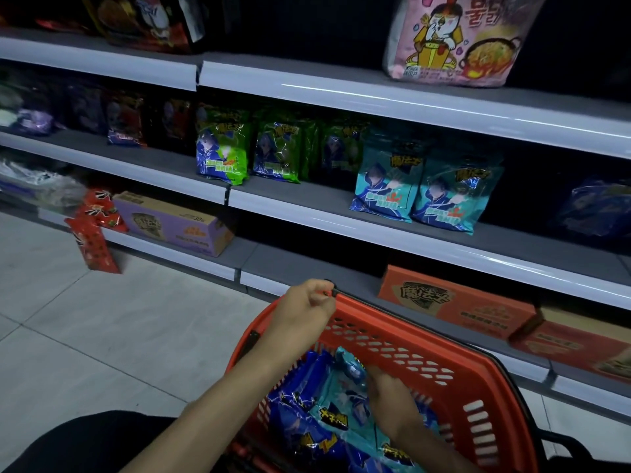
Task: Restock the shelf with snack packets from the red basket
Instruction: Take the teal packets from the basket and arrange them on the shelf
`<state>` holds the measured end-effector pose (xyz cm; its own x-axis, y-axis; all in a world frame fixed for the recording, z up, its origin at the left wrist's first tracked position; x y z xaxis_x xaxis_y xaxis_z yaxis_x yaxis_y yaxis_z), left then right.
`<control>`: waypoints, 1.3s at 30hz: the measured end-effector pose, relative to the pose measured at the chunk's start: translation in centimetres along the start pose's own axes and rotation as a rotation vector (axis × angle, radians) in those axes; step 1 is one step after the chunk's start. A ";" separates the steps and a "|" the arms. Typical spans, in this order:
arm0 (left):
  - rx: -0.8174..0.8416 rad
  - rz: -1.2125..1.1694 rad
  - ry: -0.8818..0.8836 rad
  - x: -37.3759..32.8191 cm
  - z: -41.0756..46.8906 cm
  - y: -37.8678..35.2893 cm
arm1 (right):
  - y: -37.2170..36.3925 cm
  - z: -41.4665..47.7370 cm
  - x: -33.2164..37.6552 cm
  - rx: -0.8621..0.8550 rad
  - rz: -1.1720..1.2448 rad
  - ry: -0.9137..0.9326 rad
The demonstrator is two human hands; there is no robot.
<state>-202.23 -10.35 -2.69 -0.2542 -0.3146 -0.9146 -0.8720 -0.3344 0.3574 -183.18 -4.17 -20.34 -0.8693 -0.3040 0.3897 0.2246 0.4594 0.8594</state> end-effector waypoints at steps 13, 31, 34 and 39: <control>0.170 0.348 -0.218 0.1 -1.7 -4.2 | 13.2 -4.7 -2.2 0.170 0.994 -0.182; 0.117 0.814 -0.631 -0.6 -2.9 -8.1 | 19.5 -8.1 -1.0 0.214 1.551 -0.207; 0.038 0.713 -0.660 -0.6 -3.2 -8.4 | 19.7 -8.1 -0.9 0.203 1.600 -0.208; -0.089 0.203 -0.408 -0.4 -3.0 -9.0 | 20.3 -8.4 -1.1 0.198 1.573 -0.158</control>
<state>-193.01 -9.85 -4.95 -0.5753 -0.0119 -0.8179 -0.7528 -0.3833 0.5351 -173.94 -1.47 -0.58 0.1256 0.6372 0.7604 0.8558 0.3181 -0.4079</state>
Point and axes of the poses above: each hand's wrist, its own z-axis towards the middle knuckle, its own y-axis out of the back of the hand, x = y × z, the point moved 1 cm from there along z, towards the middle knuckle, and after that the axes turned 2 degrees about -y, right-handed, at the moved point
